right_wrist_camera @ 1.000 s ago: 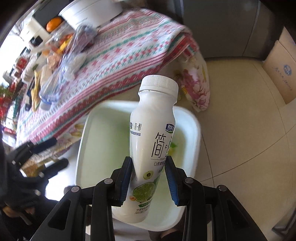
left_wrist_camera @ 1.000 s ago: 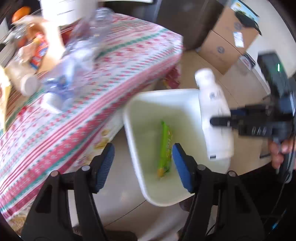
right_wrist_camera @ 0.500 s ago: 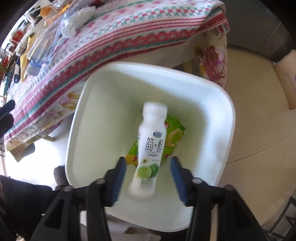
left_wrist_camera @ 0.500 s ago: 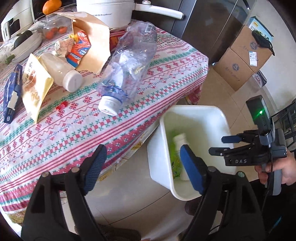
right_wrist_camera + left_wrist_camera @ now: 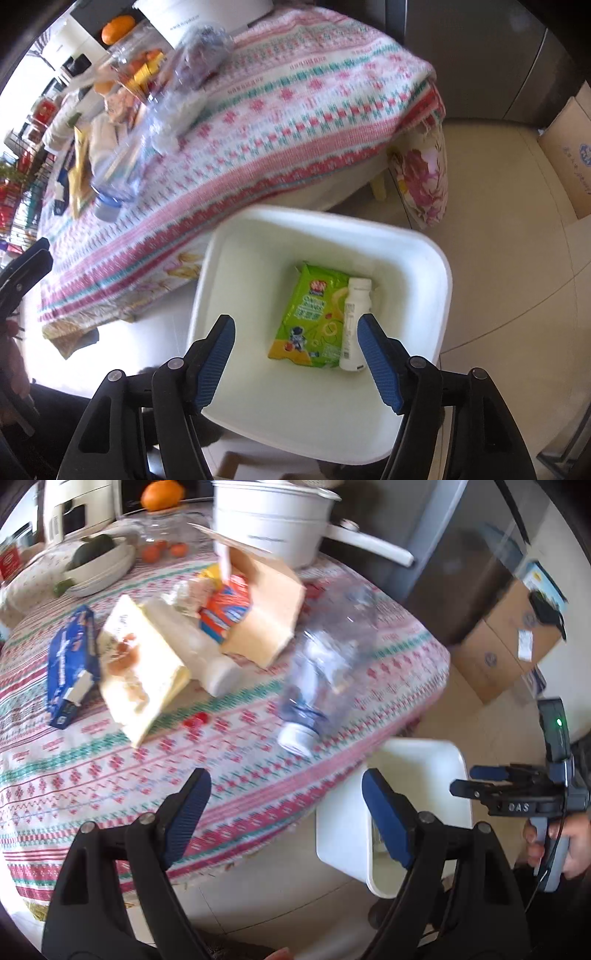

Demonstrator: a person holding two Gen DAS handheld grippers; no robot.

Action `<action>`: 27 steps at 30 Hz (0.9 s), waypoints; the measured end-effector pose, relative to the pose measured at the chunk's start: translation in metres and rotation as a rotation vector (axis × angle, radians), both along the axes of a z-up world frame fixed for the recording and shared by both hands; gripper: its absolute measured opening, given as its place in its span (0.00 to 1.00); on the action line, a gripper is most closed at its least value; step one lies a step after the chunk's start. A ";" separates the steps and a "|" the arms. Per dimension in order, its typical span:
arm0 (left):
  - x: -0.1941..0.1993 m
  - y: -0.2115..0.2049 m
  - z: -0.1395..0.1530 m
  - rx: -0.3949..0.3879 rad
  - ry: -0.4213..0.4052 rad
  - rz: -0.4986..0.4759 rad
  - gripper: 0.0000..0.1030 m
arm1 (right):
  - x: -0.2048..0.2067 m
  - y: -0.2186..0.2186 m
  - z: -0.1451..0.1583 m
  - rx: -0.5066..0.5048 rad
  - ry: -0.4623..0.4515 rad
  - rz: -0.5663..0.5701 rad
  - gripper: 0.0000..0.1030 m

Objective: Collect trash
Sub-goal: 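Grasp the cream snack pouch with the left tool while the right tool grasps the clear plastic bottle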

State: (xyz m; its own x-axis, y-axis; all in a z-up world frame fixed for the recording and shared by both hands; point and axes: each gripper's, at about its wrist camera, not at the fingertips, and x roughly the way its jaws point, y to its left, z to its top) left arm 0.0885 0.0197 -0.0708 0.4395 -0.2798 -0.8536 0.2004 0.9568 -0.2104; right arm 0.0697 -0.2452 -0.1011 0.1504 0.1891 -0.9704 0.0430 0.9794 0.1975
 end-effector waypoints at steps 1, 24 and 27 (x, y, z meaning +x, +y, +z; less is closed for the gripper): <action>0.004 0.007 0.001 -0.006 -0.001 0.025 0.82 | 0.002 0.003 0.005 0.002 -0.012 -0.002 0.70; 0.080 0.045 -0.056 0.229 -0.082 0.217 0.70 | 0.054 0.056 0.036 0.061 -0.087 -0.017 0.74; 0.082 0.043 -0.063 0.287 -0.096 0.214 0.49 | 0.056 0.055 0.034 0.057 -0.083 -0.027 0.74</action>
